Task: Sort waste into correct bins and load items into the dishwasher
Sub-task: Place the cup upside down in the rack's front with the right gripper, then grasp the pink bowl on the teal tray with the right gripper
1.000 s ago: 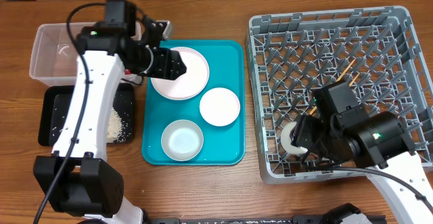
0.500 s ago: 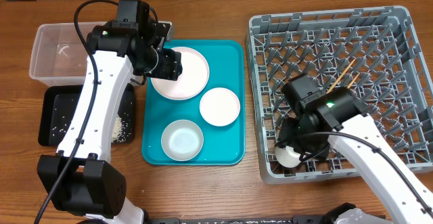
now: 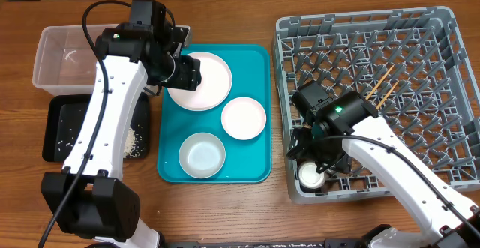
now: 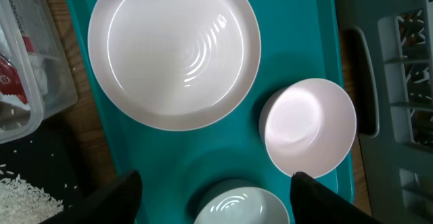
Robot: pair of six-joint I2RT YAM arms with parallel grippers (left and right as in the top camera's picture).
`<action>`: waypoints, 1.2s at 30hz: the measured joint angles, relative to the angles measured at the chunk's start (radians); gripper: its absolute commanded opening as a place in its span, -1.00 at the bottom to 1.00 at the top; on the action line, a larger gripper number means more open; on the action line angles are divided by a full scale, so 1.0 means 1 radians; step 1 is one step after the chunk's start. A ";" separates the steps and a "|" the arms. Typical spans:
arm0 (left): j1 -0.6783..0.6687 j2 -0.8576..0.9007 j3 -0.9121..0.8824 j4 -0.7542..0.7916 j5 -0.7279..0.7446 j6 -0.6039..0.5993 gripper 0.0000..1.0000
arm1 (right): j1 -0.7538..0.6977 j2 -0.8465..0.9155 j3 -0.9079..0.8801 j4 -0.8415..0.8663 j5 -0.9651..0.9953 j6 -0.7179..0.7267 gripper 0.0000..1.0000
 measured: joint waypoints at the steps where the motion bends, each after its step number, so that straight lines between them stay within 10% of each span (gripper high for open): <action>1: 0.000 0.000 0.022 -0.023 0.000 -0.002 0.43 | 0.000 0.001 0.025 -0.003 0.000 -0.006 0.76; 12: -0.021 0.000 0.183 -0.101 -0.039 -0.076 0.45 | 0.001 0.038 0.307 0.455 -0.019 -0.142 0.55; 22: 0.113 0.000 0.184 -0.114 -0.133 -0.214 0.57 | 0.013 0.503 0.312 0.867 -0.041 -0.154 0.43; 36: 0.196 0.000 0.184 -0.145 -0.135 -0.219 0.58 | 0.013 0.561 0.412 0.489 -0.063 -0.345 0.32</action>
